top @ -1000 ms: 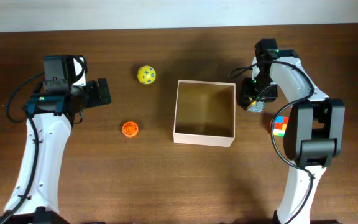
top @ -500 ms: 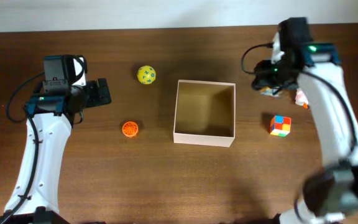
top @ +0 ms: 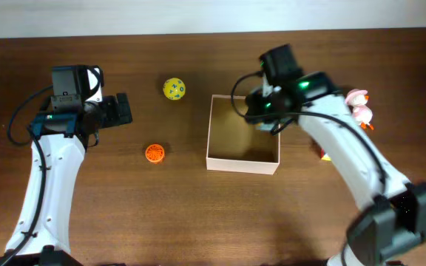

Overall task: Pack container
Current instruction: 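Carry the truck with the right gripper into the box and release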

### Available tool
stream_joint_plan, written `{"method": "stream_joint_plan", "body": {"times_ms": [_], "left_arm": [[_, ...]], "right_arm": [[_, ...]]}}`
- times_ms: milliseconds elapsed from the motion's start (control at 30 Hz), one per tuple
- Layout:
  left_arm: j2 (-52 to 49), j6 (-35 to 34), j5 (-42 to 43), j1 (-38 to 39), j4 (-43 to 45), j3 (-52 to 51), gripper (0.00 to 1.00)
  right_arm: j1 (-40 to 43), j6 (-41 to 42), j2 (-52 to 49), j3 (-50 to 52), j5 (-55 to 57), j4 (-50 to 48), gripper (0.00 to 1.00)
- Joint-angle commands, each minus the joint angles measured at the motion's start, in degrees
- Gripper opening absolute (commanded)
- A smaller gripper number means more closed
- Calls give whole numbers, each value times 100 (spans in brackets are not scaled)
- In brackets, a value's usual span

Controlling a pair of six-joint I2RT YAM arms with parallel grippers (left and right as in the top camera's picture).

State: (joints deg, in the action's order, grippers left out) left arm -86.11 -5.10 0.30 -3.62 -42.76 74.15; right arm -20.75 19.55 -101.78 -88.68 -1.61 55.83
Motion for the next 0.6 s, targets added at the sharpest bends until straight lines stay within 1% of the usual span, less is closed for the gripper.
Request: {"method": "stream_joint_plan", "body": {"times_ms": [0, 133, 167, 300, 433, 467, 500, 567], "left_arm": [[-37, 90, 83, -20, 4, 111, 99], [-37, 90, 83, -20, 4, 111, 99], [-35, 90, 83, -20, 4, 111, 99], [-37, 90, 83, -20, 4, 111, 99], [-37, 90, 83, -20, 4, 111, 99], [-37, 90, 83, -20, 4, 111, 99], [-35, 90, 83, -20, 4, 111, 99], [-35, 90, 83, -20, 4, 111, 99]], "right_arm": [[4, 262, -382, 564, 55, -476, 45], [55, 258, -599, 715, 518, -787, 46], [55, 227, -612, 715, 629, -841, 52], [50, -208, -595, 686, 678, -1051, 66], [-33, -485, -448, 505, 638, -984, 76], [-81, -542, -326, 400, 638, -914, 80], [-105, -544, -251, 323, 645, -850, 82], [-109, -540, -74, 98, 640, -643, 83]]}}
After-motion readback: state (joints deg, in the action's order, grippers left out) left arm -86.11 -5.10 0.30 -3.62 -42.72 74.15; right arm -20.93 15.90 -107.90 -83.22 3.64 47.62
